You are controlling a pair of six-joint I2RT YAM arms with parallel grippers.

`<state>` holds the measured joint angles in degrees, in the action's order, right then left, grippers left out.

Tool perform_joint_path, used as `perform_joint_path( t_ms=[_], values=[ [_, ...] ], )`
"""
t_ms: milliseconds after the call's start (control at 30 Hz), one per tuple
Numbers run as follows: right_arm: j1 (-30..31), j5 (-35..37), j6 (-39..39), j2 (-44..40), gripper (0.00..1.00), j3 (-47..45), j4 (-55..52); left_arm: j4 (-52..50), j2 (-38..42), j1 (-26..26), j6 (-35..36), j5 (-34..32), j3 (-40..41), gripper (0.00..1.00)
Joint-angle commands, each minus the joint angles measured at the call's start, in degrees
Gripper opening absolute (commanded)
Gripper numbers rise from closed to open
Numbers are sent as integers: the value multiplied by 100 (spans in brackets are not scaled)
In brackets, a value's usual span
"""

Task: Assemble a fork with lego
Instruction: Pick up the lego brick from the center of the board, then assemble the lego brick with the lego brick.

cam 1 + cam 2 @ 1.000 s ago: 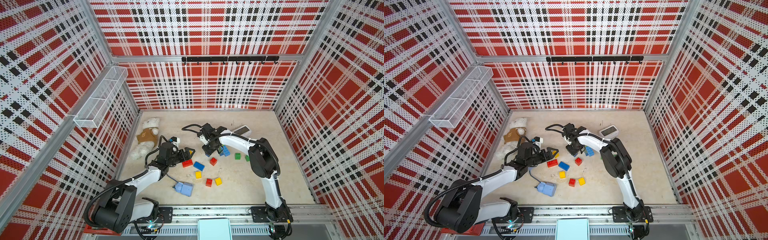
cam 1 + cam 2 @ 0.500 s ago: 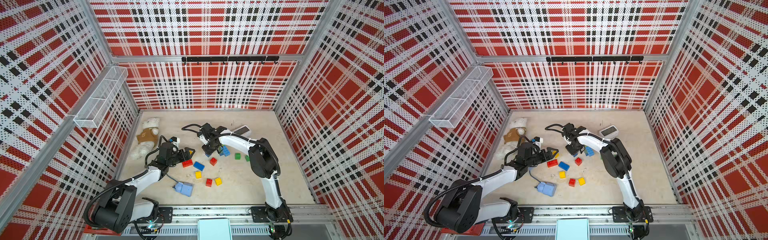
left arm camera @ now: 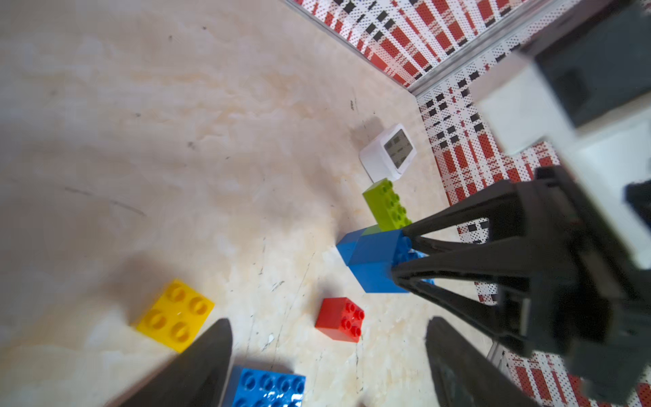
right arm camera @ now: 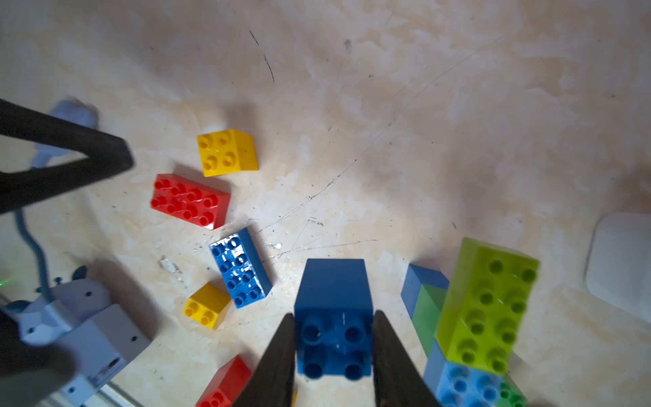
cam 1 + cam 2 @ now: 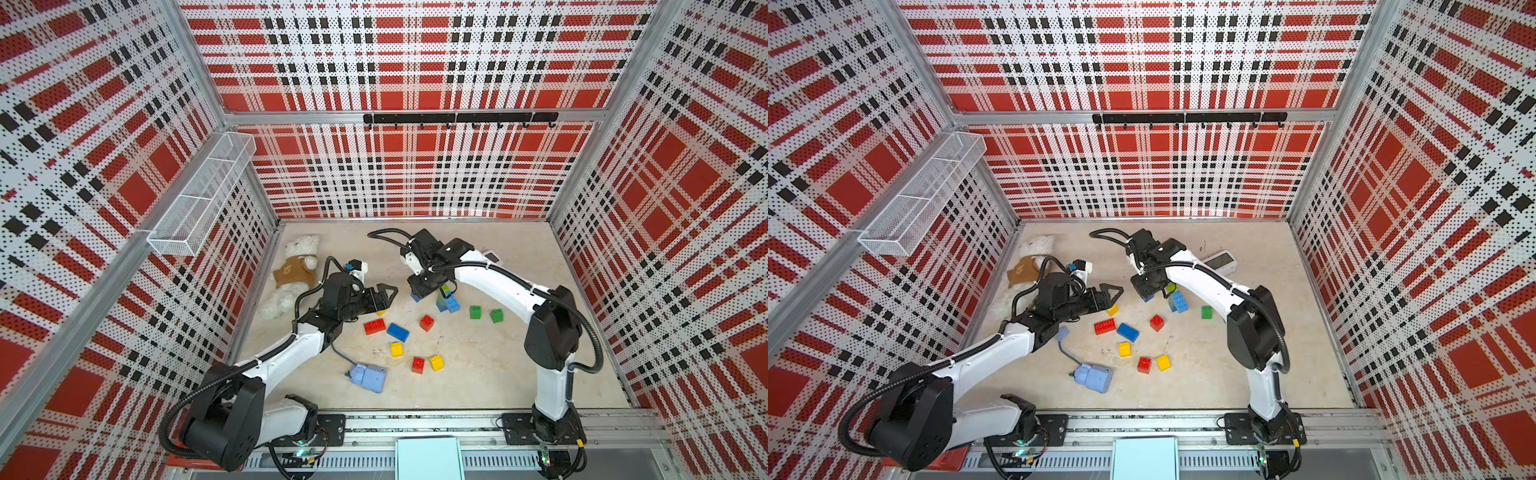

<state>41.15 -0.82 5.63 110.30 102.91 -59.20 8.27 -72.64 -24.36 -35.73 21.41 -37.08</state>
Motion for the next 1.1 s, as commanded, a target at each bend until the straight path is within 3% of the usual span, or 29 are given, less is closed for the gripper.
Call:
perform_joint_path(
  t_ms=[0, 400, 1067],
  values=[
    [-265, 110, 192, -305, 34, 210, -591, -167, -254, -320, 248, -253, -335, 89],
    [-669, 188, -62, -147, 34, 360, -1222, 66, -1089, -1065, 214, -406, -915, 89],
    [-688, 417, -115, 219, 33, 348, -1046, 199, -1244, -1182, 147, -430, -931, 88]
  ],
)
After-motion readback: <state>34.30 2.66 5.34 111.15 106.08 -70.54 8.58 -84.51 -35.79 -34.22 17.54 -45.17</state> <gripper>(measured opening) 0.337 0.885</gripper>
